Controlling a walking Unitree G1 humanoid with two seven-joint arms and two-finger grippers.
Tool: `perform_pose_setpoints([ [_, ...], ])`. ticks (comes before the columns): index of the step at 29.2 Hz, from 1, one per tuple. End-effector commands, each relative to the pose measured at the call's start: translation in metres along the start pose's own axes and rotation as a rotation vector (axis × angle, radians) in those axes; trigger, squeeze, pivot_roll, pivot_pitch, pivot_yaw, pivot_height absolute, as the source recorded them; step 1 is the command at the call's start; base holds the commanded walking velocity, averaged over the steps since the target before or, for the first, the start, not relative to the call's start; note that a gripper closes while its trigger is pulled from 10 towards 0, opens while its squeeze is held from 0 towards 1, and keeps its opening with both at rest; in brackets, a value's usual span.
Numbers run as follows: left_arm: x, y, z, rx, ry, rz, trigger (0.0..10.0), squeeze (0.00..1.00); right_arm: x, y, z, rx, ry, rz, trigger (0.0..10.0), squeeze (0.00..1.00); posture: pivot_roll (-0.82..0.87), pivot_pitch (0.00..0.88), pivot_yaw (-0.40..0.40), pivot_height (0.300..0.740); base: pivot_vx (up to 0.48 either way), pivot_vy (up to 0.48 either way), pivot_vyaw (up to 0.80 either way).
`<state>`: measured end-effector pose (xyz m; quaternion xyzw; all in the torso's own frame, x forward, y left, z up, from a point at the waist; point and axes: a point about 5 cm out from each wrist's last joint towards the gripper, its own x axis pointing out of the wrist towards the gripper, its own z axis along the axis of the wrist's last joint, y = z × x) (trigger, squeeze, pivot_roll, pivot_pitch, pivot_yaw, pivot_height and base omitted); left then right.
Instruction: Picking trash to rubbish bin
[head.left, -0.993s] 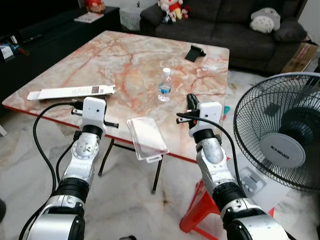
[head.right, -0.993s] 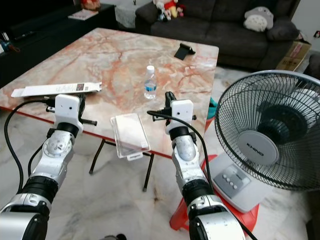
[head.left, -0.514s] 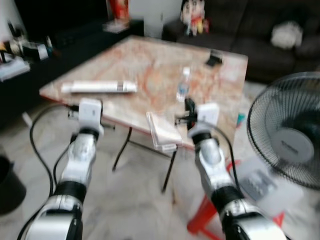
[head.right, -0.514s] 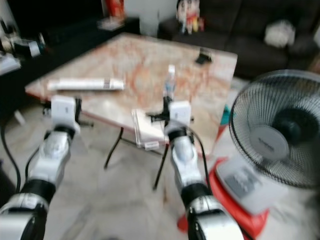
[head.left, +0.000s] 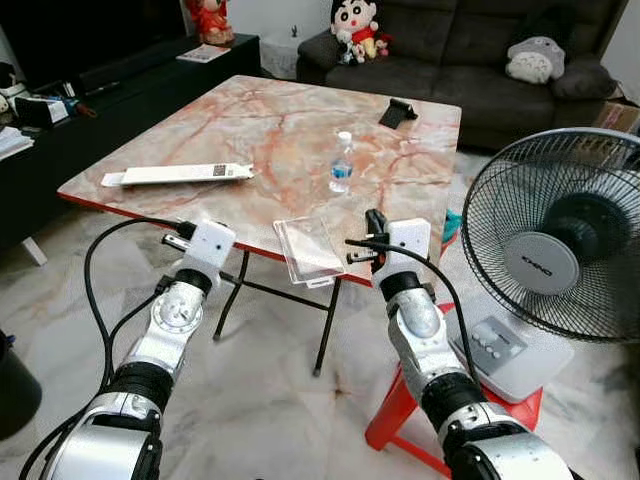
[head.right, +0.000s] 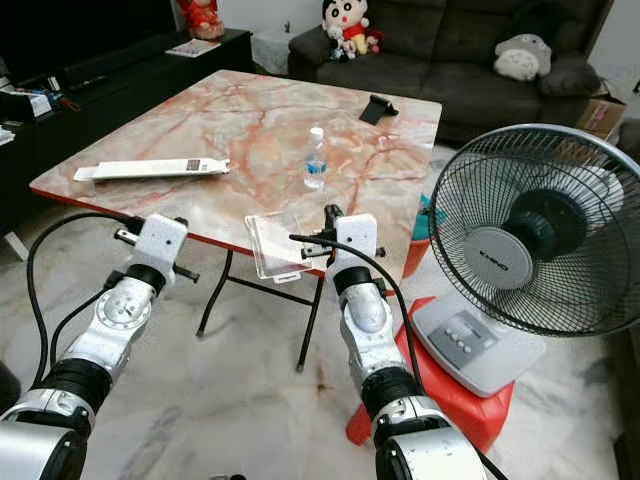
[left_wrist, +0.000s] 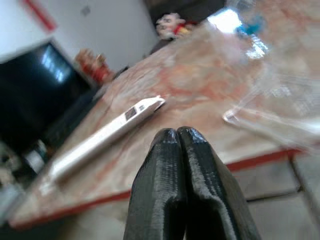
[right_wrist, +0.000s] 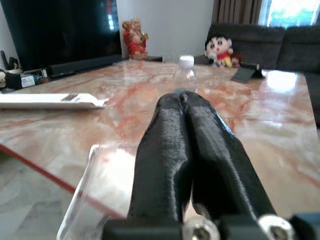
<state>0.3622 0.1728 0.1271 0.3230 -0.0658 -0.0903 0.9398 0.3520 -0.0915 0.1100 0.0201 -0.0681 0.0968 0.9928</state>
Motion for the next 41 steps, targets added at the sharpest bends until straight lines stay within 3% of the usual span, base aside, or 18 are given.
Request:
perform_pose_setpoints([
  [1, 0.002, -0.011, 0.000, 0.194, 0.005, -0.099, 10.0, 0.00, -0.013, -0.004, -0.023, 0.049, 0.112, -0.033, 10.0, 0.00, 0.04, 0.035, -0.020, 0.740, 0.000, 0.000, 0.00],
  [7, 0.006, -0.033, 0.010, 0.324, -0.053, -0.210, 10.0, 0.00, -0.022, -0.009, -0.036, 0.071, 0.169, -0.058, 10.0, 0.00, 0.04, 0.041, -0.019, 0.740, 0.000, 0.000, 0.00],
  [16, 0.010, -0.043, 0.015, 0.416, -0.079, -0.230, 10.0, 0.00, -0.018, -0.009, -0.032, 0.082, 0.152, -0.054, 10.0, 0.00, 0.04, 0.043, -0.016, 0.740, 0.000, 0.000, 0.00],
  [21, 0.012, -0.039, 0.014, 0.411, -0.066, -0.182, 10.0, 0.00, -0.016, -0.006, -0.030, 0.088, 0.139, -0.048, 10.0, 0.00, 0.04, 0.041, -0.013, 0.740, 0.104, 0.000, 0.00],
  [31, 0.011, -0.040, 0.015, 0.409, -0.080, -0.171, 10.0, 0.00, -0.014, -0.001, -0.027, 0.106, 0.129, -0.014, 10.0, 0.00, 0.04, 0.025, -0.009, 0.740, 0.275, 0.000, -0.39],
  [41, 0.012, -0.039, 0.018, 0.411, -0.098, -0.162, 10.0, 0.00, -0.013, 0.001, -0.026, 0.102, 0.118, -0.006, 10.0, 0.00, 0.04, 0.009, -0.002, 0.740, 0.279, 0.000, 0.00],
])
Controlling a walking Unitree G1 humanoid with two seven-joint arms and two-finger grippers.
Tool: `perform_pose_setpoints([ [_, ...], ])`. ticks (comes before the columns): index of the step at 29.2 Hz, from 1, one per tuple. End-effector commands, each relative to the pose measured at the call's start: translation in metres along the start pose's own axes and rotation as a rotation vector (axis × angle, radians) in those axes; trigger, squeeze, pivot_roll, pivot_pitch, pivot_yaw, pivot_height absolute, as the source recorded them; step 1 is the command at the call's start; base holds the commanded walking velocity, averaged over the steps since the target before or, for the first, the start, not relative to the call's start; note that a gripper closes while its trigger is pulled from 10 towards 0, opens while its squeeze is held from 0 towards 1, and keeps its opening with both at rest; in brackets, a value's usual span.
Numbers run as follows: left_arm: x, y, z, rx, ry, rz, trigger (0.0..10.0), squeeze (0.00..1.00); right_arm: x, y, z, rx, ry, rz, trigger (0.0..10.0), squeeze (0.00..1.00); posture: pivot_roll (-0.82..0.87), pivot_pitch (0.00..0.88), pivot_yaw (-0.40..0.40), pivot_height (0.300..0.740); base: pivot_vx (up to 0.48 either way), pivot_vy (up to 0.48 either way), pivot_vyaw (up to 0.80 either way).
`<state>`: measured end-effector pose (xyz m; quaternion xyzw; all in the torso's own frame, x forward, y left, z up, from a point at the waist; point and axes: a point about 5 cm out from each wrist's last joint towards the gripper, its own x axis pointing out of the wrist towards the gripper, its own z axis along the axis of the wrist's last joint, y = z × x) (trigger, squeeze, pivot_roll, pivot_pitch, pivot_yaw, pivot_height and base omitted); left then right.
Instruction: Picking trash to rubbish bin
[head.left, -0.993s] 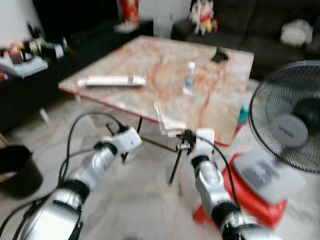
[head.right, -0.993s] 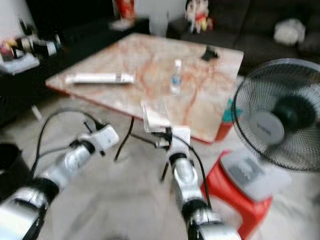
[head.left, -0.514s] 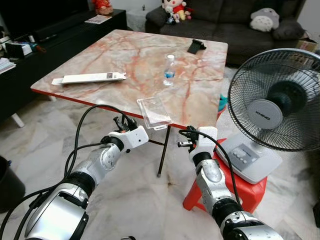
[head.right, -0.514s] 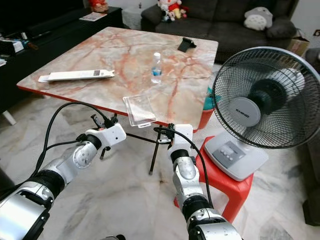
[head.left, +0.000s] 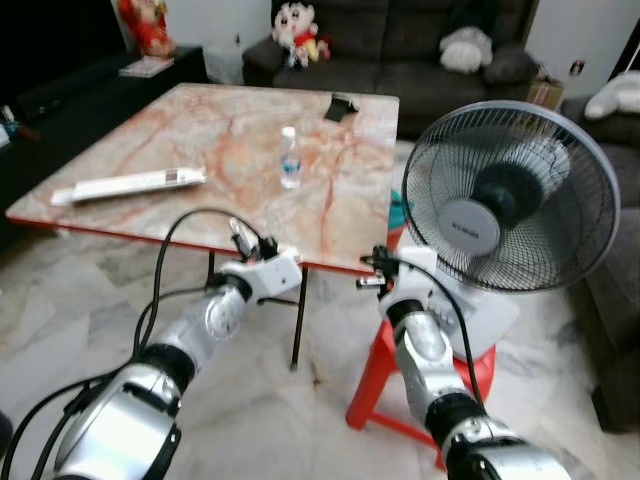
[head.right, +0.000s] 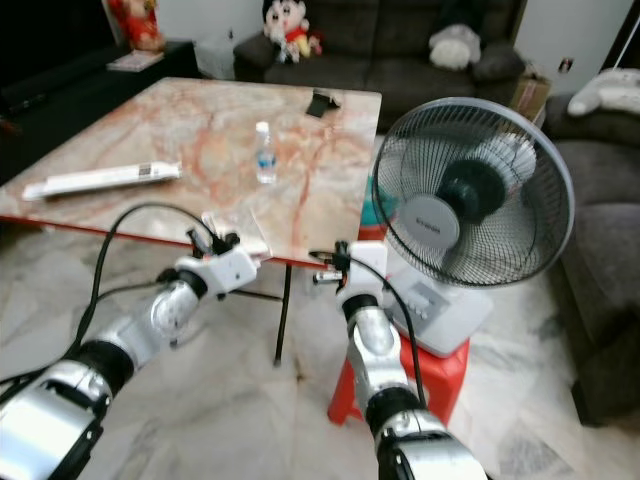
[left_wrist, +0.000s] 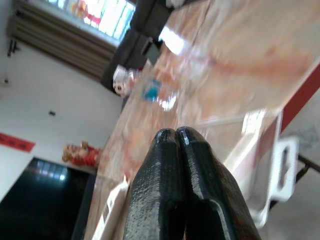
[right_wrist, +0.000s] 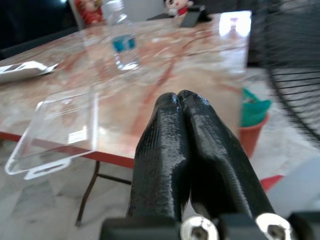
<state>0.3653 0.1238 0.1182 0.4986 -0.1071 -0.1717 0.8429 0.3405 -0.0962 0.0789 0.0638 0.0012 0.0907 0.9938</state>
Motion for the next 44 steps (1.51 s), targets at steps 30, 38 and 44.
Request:
perform_pose_setpoints([
  [30, -0.003, 0.003, 0.005, 0.024, -0.067, -0.007, 10.0, 0.02, 0.002, 0.006, 0.004, -0.038, -0.020, 0.035, 10.0, 0.00, 0.04, 0.030, -0.004, 0.740, 0.177, 0.000, 0.11],
  [38, -0.006, -0.003, 0.002, 0.030, -0.063, -0.060, 10.0, 1.00, 0.003, 0.005, 0.004, -0.036, -0.019, 0.034, 10.0, 0.00, 0.04, 0.036, -0.007, 0.740, 0.000, 0.000, 0.00],
  [44, -0.009, -0.009, 0.002, 0.022, -0.067, -0.104, 10.0, 1.00, 0.003, 0.005, 0.004, -0.036, -0.018, 0.036, 10.0, 0.00, 0.05, 0.042, -0.010, 0.740, 0.000, 0.000, 0.00],
])
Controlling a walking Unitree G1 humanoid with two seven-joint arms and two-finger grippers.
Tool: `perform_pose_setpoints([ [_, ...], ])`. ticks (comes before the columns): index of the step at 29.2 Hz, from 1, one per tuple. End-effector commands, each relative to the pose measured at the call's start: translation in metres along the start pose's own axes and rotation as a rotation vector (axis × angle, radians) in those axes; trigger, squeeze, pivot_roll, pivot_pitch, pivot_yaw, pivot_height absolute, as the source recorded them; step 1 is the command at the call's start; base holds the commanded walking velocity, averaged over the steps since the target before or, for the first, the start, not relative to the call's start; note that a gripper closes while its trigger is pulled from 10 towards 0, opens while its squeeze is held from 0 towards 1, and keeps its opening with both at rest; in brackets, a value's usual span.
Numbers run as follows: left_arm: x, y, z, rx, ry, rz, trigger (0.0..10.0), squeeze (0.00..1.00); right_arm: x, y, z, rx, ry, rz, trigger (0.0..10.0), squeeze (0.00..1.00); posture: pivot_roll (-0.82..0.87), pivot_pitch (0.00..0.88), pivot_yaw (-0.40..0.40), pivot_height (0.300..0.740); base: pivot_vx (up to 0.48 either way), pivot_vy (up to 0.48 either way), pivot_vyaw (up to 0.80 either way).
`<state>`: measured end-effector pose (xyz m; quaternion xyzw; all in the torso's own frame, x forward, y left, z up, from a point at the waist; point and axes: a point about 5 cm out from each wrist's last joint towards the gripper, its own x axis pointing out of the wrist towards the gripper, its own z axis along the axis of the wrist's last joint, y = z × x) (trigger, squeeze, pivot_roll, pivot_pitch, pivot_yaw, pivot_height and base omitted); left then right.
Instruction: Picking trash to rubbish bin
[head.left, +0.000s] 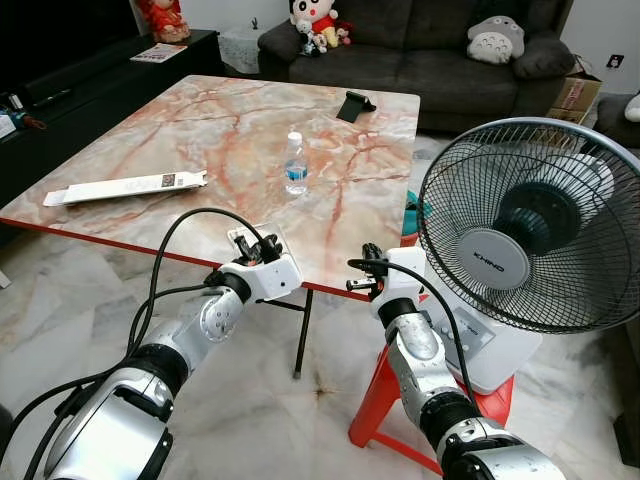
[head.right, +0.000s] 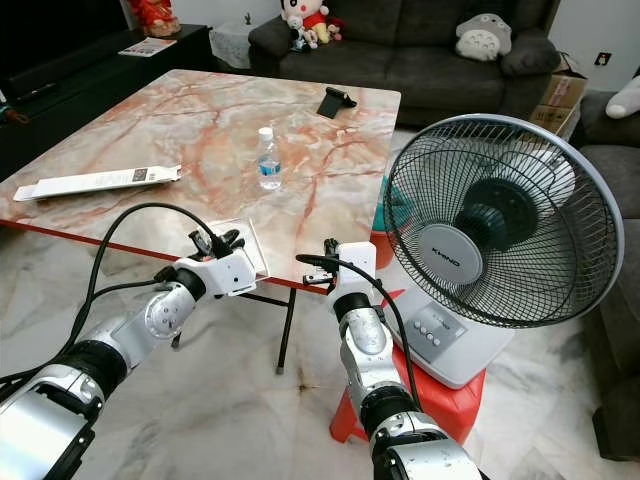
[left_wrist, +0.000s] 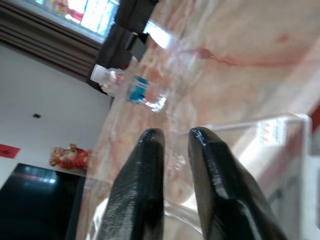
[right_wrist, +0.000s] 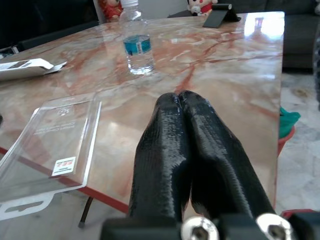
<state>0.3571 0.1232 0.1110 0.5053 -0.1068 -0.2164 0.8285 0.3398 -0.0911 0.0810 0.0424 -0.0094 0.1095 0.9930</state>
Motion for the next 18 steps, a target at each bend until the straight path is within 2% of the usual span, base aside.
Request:
perform_pose_setpoints([
  [1, -0.002, -0.003, 0.002, 0.004, -0.027, -0.034, 10.0, 1.00, 0.002, 0.000, 0.003, 0.009, -0.003, -0.003, 10.0, 0.00, 0.05, 0.042, -0.010, 0.740, 0.000, 0.000, 0.00],
  [9, -0.005, -0.009, 0.011, -0.040, -0.103, -0.094, 10.0, 1.00, 0.002, 0.000, 0.002, 0.010, -0.002, -0.004, 10.0, 0.00, 0.05, 0.041, -0.011, 0.740, 0.000, 0.000, 0.00],
  [11, -0.007, -0.011, 0.018, -0.082, -0.154, -0.120, 10.0, 1.00, 0.002, 0.000, 0.003, 0.010, -0.003, -0.004, 10.0, 0.00, 0.05, 0.042, -0.011, 0.740, 0.000, 0.000, 0.00],
  [18, -0.009, -0.017, 0.023, -0.078, -0.185, -0.175, 10.0, 1.00, 0.003, 0.000, 0.003, 0.011, -0.004, -0.005, 10.0, 0.00, 0.05, 0.043, -0.009, 0.740, 0.000, 0.000, 0.00],
])
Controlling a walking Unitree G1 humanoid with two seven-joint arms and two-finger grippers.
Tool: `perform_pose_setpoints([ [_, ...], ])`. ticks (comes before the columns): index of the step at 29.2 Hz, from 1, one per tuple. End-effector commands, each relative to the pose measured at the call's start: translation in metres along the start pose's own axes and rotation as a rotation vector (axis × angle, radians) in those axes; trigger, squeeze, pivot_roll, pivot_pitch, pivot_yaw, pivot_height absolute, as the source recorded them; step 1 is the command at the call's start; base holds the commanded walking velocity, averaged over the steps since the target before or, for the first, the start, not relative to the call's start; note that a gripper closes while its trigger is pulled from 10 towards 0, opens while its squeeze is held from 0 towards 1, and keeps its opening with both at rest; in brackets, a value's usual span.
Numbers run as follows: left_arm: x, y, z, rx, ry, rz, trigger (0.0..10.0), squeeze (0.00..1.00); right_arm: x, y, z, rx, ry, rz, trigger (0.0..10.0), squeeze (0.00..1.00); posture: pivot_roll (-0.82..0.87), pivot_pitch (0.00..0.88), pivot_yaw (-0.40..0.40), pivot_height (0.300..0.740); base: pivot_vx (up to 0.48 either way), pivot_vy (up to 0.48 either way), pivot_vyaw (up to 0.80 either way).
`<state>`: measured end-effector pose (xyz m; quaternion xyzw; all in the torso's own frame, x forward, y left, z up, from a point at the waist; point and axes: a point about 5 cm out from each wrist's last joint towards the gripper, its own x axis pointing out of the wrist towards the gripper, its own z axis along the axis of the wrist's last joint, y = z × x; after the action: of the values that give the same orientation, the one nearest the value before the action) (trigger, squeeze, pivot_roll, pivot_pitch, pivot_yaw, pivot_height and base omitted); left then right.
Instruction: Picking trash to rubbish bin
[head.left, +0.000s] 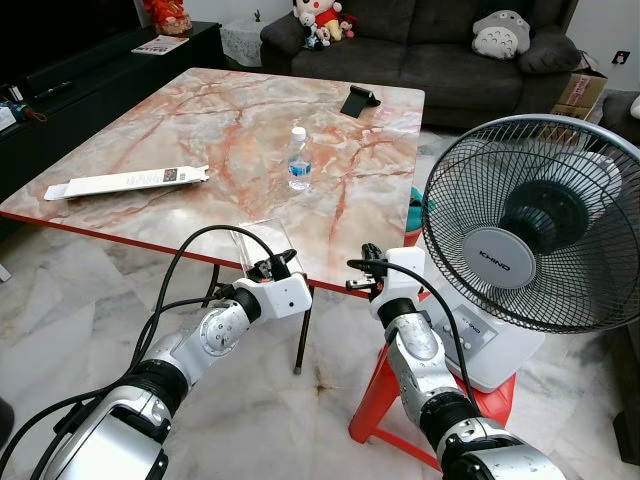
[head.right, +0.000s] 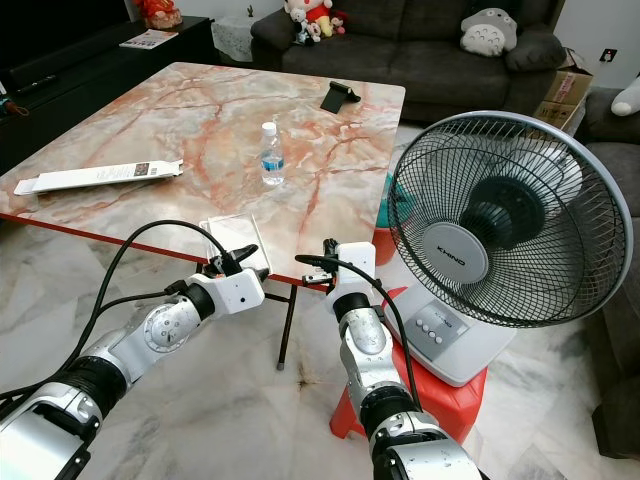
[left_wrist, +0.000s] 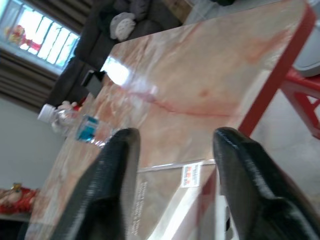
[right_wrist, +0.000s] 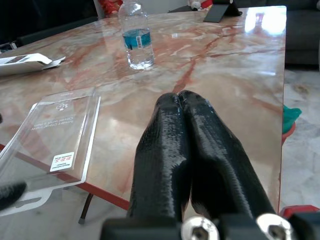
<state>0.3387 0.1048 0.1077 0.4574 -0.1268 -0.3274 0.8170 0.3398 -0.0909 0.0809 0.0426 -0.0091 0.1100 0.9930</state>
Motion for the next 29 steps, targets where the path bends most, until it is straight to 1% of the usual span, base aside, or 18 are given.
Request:
perform_pose_setpoints([
  [1, -0.001, -0.003, 0.002, 0.012, -0.010, -0.025, 10.0, 1.00, 0.003, 0.000, 0.003, 0.011, -0.005, -0.006, 10.0, 0.00, 0.05, 0.043, -0.009, 0.740, 0.000, 0.000, 0.00],
  [2, -0.002, -0.006, -0.001, 0.045, 0.012, -0.058, 10.0, 0.00, 0.003, 0.000, 0.003, 0.012, -0.004, -0.006, 10.0, 0.00, 0.05, 0.043, -0.009, 0.740, 0.000, 0.000, 0.00],
  [6, -0.005, -0.006, -0.011, 0.085, 0.095, -0.076, 10.0, 0.00, 0.003, 0.000, 0.003, 0.013, -0.003, -0.007, 10.0, 0.00, 0.05, 0.043, -0.009, 0.740, 0.000, 0.000, 0.00],
  [12, -0.007, -0.006, -0.018, 0.081, 0.151, -0.072, 10.0, 0.00, 0.003, 0.000, 0.003, 0.013, -0.002, -0.005, 10.0, 0.00, 0.05, 0.043, -0.011, 0.740, 0.000, 0.000, 0.00],
  [17, -0.007, -0.006, -0.020, 0.070, 0.171, -0.072, 10.0, 0.00, 0.003, 0.000, 0.003, 0.013, -0.003, -0.004, 10.0, 0.00, 0.05, 0.043, -0.011, 0.740, 0.000, 0.000, 0.00],
  [20, -0.007, -0.013, -0.018, 0.068, 0.159, -0.119, 10.0, 0.00, 0.003, 0.000, 0.003, 0.014, -0.002, -0.003, 10.0, 0.00, 0.05, 0.044, -0.011, 0.740, 0.000, 0.000, 0.00],
  [23, -0.007, -0.016, -0.018, 0.065, 0.158, -0.130, 10.0, 0.00, 0.003, 0.000, 0.003, 0.014, -0.003, -0.004, 10.0, 0.00, 0.05, 0.044, -0.011, 0.740, 0.000, 0.000, 0.00],
  [24, -0.007, -0.016, -0.018, 0.064, 0.160, -0.130, 10.0, 1.00, 0.003, 0.000, 0.003, 0.014, -0.003, -0.004, 10.0, 0.00, 0.05, 0.044, -0.011, 0.740, 0.000, 0.000, 0.00],
  [27, -0.007, -0.018, -0.017, 0.054, 0.162, -0.139, 10.0, 1.00, 0.003, 0.000, 0.004, 0.014, -0.003, -0.005, 10.0, 0.00, 0.05, 0.044, -0.012, 0.740, 0.000, 0.000, 0.00],
  [29, -0.008, -0.018, -0.017, 0.063, 0.159, -0.139, 10.0, 1.00, 0.003, 0.000, 0.004, 0.012, -0.003, -0.004, 10.0, 0.00, 0.05, 0.044, -0.012, 0.740, 0.000, 0.000, 0.00],
])
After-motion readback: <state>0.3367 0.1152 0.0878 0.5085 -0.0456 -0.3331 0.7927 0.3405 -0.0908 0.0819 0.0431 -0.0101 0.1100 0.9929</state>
